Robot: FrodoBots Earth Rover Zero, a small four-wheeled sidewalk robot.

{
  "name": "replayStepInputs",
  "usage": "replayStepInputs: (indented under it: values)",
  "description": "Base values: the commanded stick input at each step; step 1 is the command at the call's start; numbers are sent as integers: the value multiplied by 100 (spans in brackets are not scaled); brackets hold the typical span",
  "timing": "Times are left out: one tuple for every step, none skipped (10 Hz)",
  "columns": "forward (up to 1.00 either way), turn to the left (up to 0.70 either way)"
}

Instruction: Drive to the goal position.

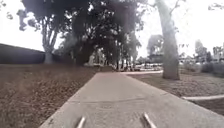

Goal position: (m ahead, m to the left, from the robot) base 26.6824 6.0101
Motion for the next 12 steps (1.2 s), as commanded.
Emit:
replayStepInputs:
  values:
    - [100,0]
    - [100,0]
    - [100,0]
    - [100,0]
    - [100,0]
    - [100,0]
    - [100,0]
    - [100,0]
    - [100,0]
    - [100,0]
    - [100,0]
    - [100,0]
